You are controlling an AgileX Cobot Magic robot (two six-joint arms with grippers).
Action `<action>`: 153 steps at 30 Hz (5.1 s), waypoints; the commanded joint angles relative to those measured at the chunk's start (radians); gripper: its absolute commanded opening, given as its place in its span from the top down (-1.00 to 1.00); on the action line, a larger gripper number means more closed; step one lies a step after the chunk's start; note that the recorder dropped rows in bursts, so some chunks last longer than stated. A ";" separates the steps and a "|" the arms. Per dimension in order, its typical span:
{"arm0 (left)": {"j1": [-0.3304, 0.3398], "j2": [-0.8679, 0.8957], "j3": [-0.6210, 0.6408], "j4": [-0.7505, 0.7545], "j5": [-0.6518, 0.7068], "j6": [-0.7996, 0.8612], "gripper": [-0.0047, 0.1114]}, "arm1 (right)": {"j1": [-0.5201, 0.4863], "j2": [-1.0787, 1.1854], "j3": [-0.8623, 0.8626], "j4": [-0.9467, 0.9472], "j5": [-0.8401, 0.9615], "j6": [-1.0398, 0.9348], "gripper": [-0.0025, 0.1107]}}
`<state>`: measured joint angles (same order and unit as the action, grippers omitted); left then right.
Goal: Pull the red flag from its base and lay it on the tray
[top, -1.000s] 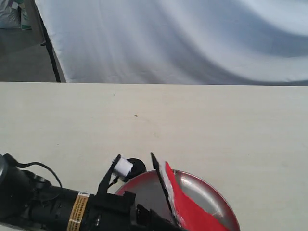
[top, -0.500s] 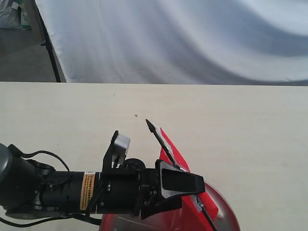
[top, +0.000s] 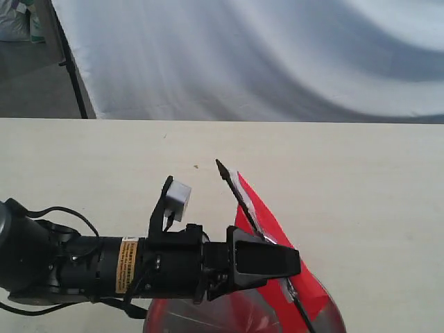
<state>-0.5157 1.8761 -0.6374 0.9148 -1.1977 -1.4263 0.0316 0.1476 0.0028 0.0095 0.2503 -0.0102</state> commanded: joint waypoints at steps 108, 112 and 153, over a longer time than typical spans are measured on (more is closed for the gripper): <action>0.006 -1.515 0.380 0.800 1.437 -0.193 0.92 | -0.003 -0.004 -0.003 -0.003 0.002 -0.003 0.96; 0.006 -1.535 0.433 0.800 1.387 -0.276 0.92 | -0.003 -0.004 -0.003 -0.003 0.002 -0.003 0.96; 0.006 -1.535 0.435 -0.043 0.788 -0.706 0.92 | -0.003 -0.004 -0.003 -0.003 0.002 -0.003 0.96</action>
<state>-0.5082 0.3464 -0.2046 1.0119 -0.4142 -2.0971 0.0316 0.1476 0.0028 0.0095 0.2503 -0.0102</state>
